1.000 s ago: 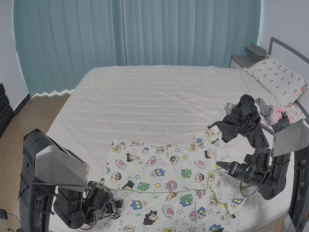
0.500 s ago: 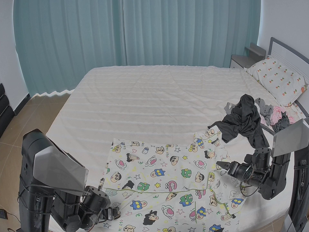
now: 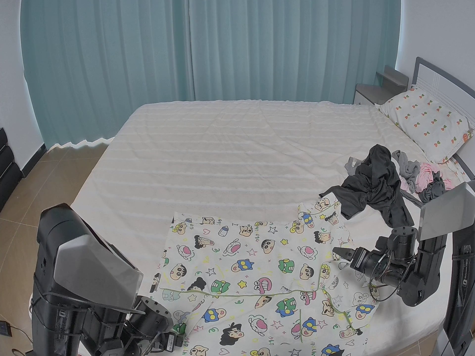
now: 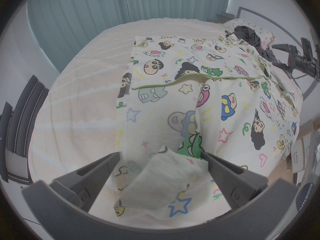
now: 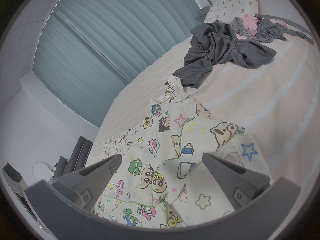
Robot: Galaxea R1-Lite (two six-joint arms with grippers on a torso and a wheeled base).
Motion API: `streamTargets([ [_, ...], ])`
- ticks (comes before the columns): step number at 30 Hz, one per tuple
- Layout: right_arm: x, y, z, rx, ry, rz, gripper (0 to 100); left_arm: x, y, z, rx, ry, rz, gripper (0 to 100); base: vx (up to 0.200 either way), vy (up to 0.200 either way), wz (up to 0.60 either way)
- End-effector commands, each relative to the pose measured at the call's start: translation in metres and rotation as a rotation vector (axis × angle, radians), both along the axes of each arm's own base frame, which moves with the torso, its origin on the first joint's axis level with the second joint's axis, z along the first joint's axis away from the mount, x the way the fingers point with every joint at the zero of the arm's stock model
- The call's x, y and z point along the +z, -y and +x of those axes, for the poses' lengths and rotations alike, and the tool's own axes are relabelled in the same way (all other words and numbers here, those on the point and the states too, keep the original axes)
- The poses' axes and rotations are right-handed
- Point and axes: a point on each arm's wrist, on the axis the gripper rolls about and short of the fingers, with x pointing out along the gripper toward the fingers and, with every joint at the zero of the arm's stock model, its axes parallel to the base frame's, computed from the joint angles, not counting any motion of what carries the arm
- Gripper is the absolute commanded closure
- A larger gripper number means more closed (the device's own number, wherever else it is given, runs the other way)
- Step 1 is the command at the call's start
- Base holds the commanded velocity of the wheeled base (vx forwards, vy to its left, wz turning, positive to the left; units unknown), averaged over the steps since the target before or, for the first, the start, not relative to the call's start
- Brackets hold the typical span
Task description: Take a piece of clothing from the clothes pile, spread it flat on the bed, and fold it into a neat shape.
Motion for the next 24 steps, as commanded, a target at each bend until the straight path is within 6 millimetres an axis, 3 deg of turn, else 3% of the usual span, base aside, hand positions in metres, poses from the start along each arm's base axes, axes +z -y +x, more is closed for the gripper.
streamTargets([
  [1, 0.001, -0.001, 0.0, 0.003, 0.012, 0.002, 0, -0.003, -0.001, -0.004, -0.006, -0.021, 0.016, 0, 0.0, 0.0, 0.0],
  [10, 0.001, -0.001, 0.0, 0.003, 0.012, 0.002, 0, -0.001, 0.003, -0.019, -0.07, -0.021, 0.016, 0, 0.0, 0.0, 0.0],
  [24, 0.002, 0.0, 0.001, 0.001, 0.013, 0.003, 0, 0.005, 0.009, -0.01, 0.061, 0.058, -0.133, 0, 0.0, 0.0, 0.0],
])
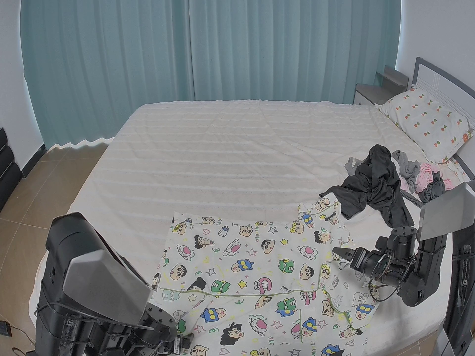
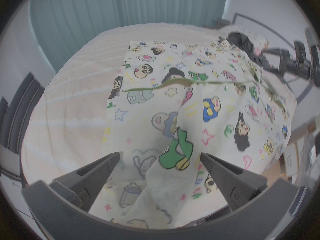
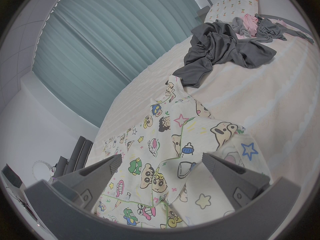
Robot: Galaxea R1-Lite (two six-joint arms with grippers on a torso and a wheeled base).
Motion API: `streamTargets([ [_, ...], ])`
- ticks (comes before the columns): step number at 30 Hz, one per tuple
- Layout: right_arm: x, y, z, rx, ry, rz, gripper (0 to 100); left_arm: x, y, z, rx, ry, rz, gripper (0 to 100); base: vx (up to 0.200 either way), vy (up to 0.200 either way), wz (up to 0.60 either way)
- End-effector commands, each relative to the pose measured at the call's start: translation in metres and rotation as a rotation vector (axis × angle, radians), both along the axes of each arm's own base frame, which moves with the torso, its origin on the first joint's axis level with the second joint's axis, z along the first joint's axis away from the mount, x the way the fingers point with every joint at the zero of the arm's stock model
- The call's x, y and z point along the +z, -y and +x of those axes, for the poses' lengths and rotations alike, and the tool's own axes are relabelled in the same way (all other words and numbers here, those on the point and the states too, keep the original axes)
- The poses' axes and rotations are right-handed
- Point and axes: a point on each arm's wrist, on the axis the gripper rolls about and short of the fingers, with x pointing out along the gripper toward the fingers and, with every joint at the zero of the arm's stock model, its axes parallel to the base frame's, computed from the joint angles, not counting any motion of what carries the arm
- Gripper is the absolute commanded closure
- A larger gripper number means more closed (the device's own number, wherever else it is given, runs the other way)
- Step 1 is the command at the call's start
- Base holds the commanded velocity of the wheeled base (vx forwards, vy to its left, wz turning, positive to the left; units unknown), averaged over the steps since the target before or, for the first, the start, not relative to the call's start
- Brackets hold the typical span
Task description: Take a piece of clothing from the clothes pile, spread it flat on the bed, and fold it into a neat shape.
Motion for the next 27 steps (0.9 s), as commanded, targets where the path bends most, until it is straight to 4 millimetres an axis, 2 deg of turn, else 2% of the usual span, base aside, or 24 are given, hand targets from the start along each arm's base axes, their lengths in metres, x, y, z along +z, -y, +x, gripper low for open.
streamTargets([
  [1, 0.001, 0.0, 0.0, 0.002, 0.012, 0.002, 0, 0.001, -0.003, -0.001, 0.031, -0.003, -0.012, 0, 0.0, 0.0, 0.0],
  [11, 0.002, 0.0, 0.001, 0.0, 0.013, 0.002, 0, 0.005, -0.002, 0.009, 0.178, 0.047, -0.167, 0, 0.0, 0.0, 0.0],
  [15, 0.002, -0.001, 0.001, 0.002, 0.015, 0.003, 0, 0.004, -0.003, 0.006, 0.254, 0.02, -0.219, 0, 0.0, 0.0, 0.0],
  [24, 0.001, -0.001, 0.001, 0.002, 0.012, 0.002, 0, 0.0, -0.008, -0.002, 0.346, -0.071, -0.211, 0, 0.0, 0.0, 0.0],
  [27, 0.001, -0.001, 0.001, 0.002, 0.012, 0.002, 0, 0.017, -0.005, -0.003, 0.358, -0.111, -0.348, 0, 0.0, 0.0, 0.0],
])
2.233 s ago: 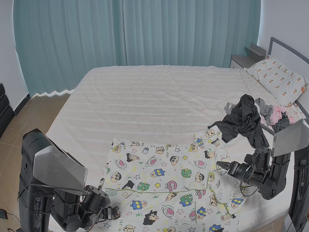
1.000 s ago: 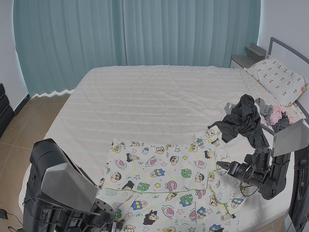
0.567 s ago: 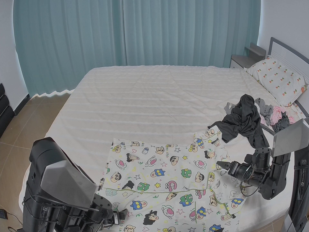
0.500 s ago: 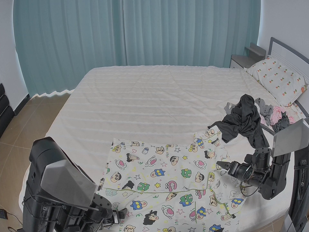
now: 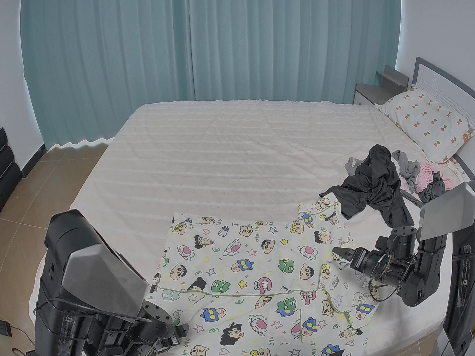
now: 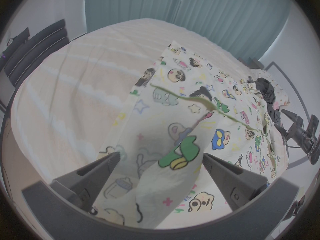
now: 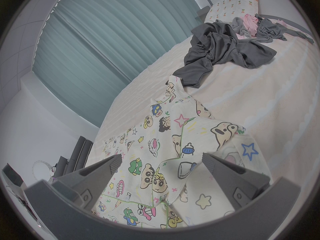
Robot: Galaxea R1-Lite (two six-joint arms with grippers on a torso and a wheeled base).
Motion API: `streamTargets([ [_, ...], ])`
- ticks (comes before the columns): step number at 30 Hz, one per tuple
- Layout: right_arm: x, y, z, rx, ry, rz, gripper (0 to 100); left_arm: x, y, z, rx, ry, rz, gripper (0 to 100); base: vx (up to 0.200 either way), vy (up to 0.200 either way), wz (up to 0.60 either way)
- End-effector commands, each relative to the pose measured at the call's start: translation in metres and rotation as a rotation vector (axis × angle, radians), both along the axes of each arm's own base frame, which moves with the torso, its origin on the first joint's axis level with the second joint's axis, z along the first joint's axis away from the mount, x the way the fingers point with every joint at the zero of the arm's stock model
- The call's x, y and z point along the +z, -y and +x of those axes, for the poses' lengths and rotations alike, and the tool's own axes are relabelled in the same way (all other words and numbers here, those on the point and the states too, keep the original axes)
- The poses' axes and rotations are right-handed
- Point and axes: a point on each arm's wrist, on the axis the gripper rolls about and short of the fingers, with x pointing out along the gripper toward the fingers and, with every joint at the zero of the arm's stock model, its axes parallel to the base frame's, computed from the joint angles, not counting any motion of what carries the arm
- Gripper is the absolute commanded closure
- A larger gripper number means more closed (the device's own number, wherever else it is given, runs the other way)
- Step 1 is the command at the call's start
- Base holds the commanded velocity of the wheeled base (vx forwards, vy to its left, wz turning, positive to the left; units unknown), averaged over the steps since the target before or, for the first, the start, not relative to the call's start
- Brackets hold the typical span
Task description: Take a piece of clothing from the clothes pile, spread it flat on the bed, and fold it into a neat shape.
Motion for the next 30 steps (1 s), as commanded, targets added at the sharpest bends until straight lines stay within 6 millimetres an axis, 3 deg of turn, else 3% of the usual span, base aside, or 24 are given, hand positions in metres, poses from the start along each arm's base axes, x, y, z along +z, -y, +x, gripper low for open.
streamTargets([
  [1, 0.001, 0.0, 0.001, 0.001, 0.011, 0.002, 0, 0.02, 0.001, -0.004, 0.005, -0.015, -0.123, 0, 0.0, 0.0, 0.0],
  [3, 0.001, -0.001, 0.001, 0.002, 0.011, 0.002, 0, 0.027, 0.001, -0.004, 0.001, -0.032, -0.187, 0, 0.0, 0.0, 0.0],
  [22, 0.001, -0.001, 0.001, 0.002, 0.011, 0.002, 0, 0.029, 0.005, -0.003, 0.082, -0.038, -0.266, 0, 0.0, 0.0, 0.0],
  [30, 0.001, -0.001, 0.0, -0.001, 0.009, 0.0, 0, 0.035, 0.013, 0.009, 0.185, 0.03, -0.351, 0, 0.0, 0.0, 0.0],
])
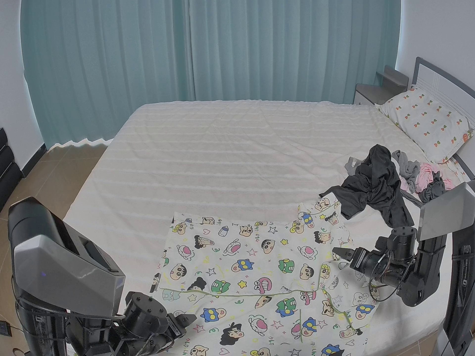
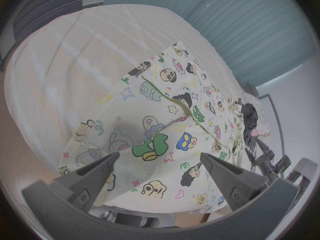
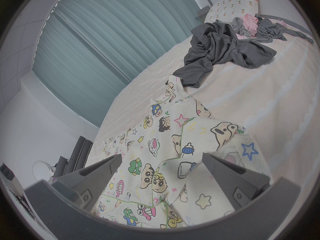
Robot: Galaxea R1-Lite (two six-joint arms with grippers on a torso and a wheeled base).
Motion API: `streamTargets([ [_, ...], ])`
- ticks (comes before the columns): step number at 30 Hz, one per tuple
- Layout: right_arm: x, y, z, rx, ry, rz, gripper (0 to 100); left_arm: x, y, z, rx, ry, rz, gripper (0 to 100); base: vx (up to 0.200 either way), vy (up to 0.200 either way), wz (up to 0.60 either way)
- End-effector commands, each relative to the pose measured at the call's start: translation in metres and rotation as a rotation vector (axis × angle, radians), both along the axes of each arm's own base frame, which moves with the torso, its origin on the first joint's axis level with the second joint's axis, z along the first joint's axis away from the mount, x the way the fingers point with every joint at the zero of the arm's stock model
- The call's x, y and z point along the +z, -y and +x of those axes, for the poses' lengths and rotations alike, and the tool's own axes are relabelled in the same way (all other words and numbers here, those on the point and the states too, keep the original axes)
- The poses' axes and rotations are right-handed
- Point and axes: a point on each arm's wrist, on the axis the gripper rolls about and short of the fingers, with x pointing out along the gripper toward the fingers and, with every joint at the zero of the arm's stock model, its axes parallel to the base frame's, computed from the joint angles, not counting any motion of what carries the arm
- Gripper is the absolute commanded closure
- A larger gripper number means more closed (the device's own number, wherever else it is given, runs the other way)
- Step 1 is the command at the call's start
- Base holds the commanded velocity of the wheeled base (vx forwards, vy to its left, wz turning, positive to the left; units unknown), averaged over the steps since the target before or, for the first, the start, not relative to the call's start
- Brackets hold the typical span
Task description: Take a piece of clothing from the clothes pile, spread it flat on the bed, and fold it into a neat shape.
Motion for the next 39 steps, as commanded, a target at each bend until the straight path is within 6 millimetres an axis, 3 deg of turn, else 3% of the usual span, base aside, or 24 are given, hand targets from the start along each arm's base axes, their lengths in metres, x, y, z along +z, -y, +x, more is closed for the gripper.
streamTargets([
  [1, 0.001, 0.0, 0.0, 0.0, 0.01, 0.002, 0, 0.005, 0.006, 0.007, 0.038, 0.05, -0.024, 0, 0.0, 0.0, 0.0],
  [8, 0.0, 0.0, 0.001, 0.0, 0.01, 0.002, 0, 0.009, 0.005, 0.008, 0.073, 0.057, -0.06, 0, 0.0, 0.0, 0.0],
  [16, 0.001, 0.0, 0.001, -0.002, 0.012, 0.002, 0, 0.027, 0.001, 0.007, 0.108, 0.059, -0.182, 0, 0.0, 0.0, 0.0],
  [21, 0.001, 0.001, 0.001, -0.004, 0.012, 0.002, 0, 0.022, -0.003, -0.002, 0.077, 0.015, -0.151, 0, 0.0, 0.0, 0.0],
  [39, 0.001, 0.001, 0.001, -0.006, 0.012, 0.001, 0, 0.026, -0.001, 0.006, 0.078, 0.05, -0.168, 0, 0.0, 0.0, 0.0],
])
